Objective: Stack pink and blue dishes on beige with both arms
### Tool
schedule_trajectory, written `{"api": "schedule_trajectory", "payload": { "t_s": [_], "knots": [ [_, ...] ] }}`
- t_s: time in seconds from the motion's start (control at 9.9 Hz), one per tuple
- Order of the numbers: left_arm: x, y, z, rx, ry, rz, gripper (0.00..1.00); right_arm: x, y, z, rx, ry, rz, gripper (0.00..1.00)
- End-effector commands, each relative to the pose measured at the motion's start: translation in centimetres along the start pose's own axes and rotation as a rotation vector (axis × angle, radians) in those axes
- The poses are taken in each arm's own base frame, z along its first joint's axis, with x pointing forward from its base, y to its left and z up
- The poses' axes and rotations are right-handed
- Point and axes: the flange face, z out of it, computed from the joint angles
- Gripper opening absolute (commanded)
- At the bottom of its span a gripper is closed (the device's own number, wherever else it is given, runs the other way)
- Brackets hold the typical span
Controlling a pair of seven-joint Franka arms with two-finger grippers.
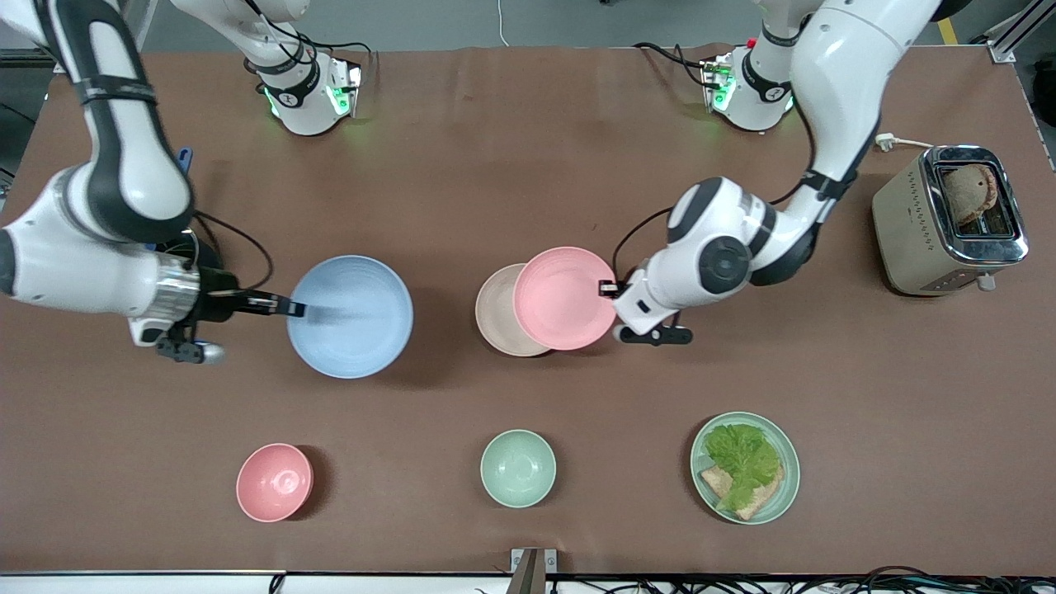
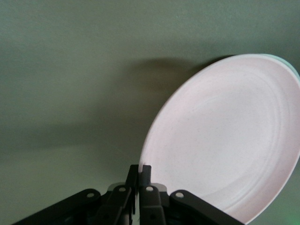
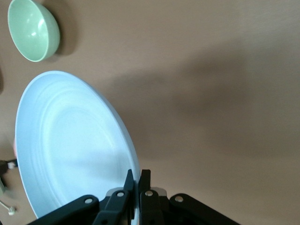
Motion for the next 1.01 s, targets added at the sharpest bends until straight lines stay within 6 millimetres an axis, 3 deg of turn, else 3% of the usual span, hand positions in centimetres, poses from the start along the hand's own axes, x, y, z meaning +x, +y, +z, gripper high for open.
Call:
{"api": "schedule_trajectory", "payload": {
  "t_s": [0.0, 0.2, 0.61, 0.91],
  "knots": [
    [-0.8, 1.8, 3.5, 0.015, 0.007, -0.014, 0.00, -1.0, -0.8, 3.1, -0.012, 0.037, 0.028, 0.01],
    [-0.9, 2.1, 4.4, 0.010, 0.018, -0.019, 0.00, -1.7, -1.2, 5.3, -0.018, 0.062, 0.017, 0.01],
    [-0.3, 2.5, 6.6, -0.002, 0.030, -0.006, 0.00, -2.9, -2.6, 7.8, -0.015, 0.013, 0.003, 0.02],
    [-0.2, 3.8, 7.2, -0.015, 0.030, 0.006, 0.00, -2.8, -2.6, 7.8, -0.015, 0.013, 0.003, 0.02]
  ]
}}
